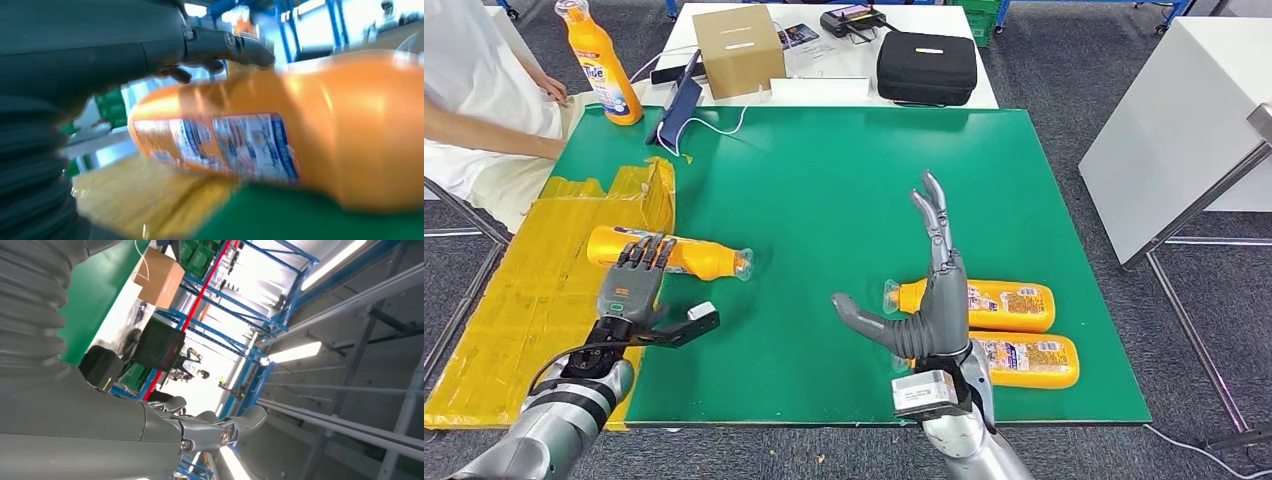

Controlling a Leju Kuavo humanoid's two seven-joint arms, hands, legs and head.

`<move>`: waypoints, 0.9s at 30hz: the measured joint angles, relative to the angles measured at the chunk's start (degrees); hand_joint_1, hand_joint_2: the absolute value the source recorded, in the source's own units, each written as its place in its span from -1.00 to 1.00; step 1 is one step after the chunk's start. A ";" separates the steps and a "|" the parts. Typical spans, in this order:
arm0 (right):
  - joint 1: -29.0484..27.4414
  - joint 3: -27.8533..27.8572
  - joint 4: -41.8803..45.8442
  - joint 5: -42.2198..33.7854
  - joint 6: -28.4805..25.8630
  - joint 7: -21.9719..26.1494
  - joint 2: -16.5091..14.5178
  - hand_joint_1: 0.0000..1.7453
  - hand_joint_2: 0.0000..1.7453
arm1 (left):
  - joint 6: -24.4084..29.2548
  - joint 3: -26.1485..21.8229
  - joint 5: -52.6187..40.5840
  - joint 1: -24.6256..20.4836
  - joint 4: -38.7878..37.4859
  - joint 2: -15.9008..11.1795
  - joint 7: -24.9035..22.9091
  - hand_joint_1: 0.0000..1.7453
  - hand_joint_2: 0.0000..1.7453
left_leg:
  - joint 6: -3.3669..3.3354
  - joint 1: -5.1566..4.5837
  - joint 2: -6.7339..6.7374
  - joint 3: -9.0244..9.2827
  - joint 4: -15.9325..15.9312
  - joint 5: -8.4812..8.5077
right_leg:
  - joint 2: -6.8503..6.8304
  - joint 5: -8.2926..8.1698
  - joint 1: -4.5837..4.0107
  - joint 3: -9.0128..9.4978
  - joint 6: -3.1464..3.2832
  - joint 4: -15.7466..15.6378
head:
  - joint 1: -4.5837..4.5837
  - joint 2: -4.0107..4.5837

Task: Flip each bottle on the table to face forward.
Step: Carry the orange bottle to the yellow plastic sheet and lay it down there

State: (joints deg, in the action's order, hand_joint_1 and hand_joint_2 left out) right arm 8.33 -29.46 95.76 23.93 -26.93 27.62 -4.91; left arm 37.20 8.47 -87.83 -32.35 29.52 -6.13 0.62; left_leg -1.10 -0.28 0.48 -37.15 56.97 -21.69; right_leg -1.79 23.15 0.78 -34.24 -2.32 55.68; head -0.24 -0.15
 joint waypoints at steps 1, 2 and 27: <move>0.11 0.00 -0.15 0.12 0.21 -0.16 -0.04 -1.00 1.00 | -1.31 -0.05 0.17 -0.51 -0.93 0.23 -0.04 -1.00 1.00 | 0.00 0.00 -0.03 0.02 0.00 0.00 | -0.03 0.00 0.00 0.03 0.00 0.00 | 0.01 0.00; 0.21 0.00 -0.29 0.25 0.38 -0.31 -0.08 -1.00 1.00 | -2.55 -0.19 0.62 -1.06 -1.69 0.43 0.20 -1.00 1.00 | 0.00 0.00 -0.07 0.05 0.00 0.00 | -0.07 0.01 0.00 0.08 0.00 0.00 | 0.01 0.00; -0.39 1.66 -1.16 3.11 1.03 -1.04 -0.61 -1.00 1.00 | -21.70 -10.59 49.95 4.10 10.43 7.35 31.32 -1.00 1.00 | 0.04 -0.02 -0.38 0.23 0.00 0.04 | -0.38 0.02 0.02 0.28 0.00 0.00 | -0.01 0.00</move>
State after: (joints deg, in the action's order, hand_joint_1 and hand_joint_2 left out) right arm 7.94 -27.80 94.60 27.03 -25.89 26.58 -5.52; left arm 15.50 -2.13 -37.88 -28.26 39.95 1.22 31.94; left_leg -1.06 -0.31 0.10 -36.92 56.97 -21.65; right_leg -2.17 23.17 0.80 -33.96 -2.33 55.68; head -0.25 -0.15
